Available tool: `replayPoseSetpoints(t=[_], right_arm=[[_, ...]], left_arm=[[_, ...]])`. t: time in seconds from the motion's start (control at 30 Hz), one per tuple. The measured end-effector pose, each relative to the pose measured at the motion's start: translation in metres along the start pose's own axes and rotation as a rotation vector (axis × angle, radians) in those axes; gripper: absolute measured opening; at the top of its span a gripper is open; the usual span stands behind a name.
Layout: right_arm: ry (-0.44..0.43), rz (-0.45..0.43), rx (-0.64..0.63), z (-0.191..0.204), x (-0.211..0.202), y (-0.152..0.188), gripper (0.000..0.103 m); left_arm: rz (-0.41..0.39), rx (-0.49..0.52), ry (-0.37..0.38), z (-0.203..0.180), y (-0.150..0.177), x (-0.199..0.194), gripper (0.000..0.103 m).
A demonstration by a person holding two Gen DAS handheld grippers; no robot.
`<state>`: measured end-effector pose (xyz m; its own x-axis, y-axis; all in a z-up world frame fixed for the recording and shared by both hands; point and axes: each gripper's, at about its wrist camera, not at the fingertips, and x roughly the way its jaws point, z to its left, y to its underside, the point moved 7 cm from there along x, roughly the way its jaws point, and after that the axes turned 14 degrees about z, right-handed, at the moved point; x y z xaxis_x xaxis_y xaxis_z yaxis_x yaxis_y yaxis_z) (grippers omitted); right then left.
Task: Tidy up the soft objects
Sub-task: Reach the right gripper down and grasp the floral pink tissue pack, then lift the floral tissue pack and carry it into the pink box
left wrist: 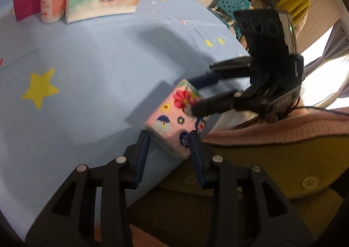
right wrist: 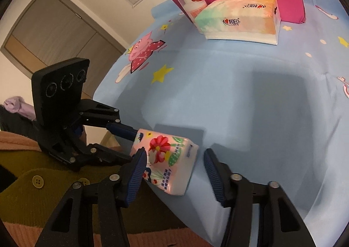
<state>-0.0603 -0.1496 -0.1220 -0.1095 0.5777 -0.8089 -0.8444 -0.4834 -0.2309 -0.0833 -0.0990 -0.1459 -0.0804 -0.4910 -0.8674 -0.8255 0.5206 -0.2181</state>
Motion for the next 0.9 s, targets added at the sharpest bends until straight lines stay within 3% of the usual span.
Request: replayPoseSetpoints(t=[0.17, 0.47, 0.63, 0.77, 0.9], right_arm=[[0.014, -0.050, 0.030, -0.008, -0.008, -0.008, 0.038], [0.022, -0.183, 0.104, -0.037, -0.024, -0.060, 0.039], [-0.014, -0.194, 0.170, -0.051, -0.019, -0.068, 0.039], [-0.015, -0.201, 0.173, -0.052, -0.021, -0.059, 0.050], [0.000, -0.184, 0.151, -0.047, -0.013, -0.056, 0.049]], left_arm=[[-0.037, -0.042, 0.009, 0.012, -0.015, -0.004, 0.038], [-0.129, -0.087, -0.099, 0.039, -0.069, -0.019, 0.038], [-0.118, -0.132, -0.094, 0.056, -0.076, -0.015, 0.038], [-0.126, -0.125, -0.100, 0.055, -0.069, -0.017, 0.038], [-0.120, -0.114, -0.127, 0.050, -0.072, -0.014, 0.038]])
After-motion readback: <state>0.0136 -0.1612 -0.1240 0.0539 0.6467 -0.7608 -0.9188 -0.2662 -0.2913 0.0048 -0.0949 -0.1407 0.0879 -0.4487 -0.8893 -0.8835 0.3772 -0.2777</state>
